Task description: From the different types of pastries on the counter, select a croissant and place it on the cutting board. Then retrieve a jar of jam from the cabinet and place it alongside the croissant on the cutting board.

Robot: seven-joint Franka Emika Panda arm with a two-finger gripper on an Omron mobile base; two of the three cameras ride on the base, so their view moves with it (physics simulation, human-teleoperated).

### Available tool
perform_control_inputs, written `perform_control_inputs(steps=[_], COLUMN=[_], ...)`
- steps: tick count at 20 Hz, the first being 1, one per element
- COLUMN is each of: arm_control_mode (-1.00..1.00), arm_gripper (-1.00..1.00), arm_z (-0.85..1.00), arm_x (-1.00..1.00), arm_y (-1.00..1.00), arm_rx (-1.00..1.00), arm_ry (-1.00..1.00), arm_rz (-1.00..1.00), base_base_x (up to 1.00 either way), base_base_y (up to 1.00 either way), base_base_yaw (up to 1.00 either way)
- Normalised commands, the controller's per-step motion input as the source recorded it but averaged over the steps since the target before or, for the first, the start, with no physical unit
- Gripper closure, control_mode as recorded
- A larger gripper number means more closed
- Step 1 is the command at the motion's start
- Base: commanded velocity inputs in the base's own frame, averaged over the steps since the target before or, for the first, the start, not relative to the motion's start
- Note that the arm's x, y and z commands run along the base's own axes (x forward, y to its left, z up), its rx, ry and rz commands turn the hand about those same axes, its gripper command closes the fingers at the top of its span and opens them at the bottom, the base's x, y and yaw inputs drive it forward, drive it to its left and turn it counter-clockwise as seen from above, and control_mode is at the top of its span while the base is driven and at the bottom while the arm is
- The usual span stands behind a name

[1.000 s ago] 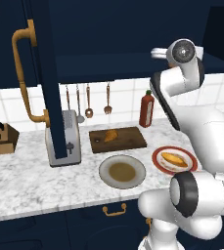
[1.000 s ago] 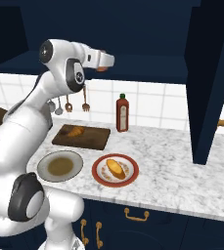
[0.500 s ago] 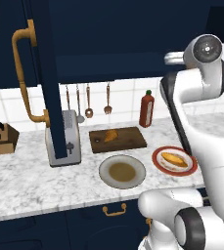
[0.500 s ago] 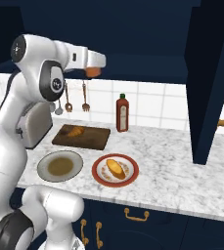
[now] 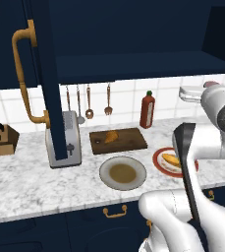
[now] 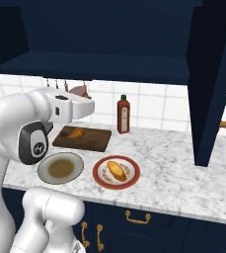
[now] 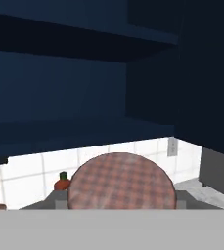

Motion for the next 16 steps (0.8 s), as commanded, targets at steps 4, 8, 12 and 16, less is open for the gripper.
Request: perform_control_inputs(steps=[4,8,12,16], arm_control_mode=[-1.0,-1.0,-1.0,-1.0], arm_gripper=[1.0,1.0,1.0,1.0], arm_z=[-0.62,-0.04,-0.58,-1.0], arm_x=[-0.75,-0.02,0.0,0.01], arm_y=[-0.05,0.0,0.0,-0.16], arm_rx=[0.0,0.0,0.0,0.0], arm_ry=[-0.11,0.03,0.04,-0.01], arm_rz=[0.01,0.01,0.13,0.33], base_base_x=[0.0,0.0,0.0,0.0], base_base_y=[0.0,0.0,0.0,0.0], base_base_yaw=[0.0,0.0,0.0,0.0])
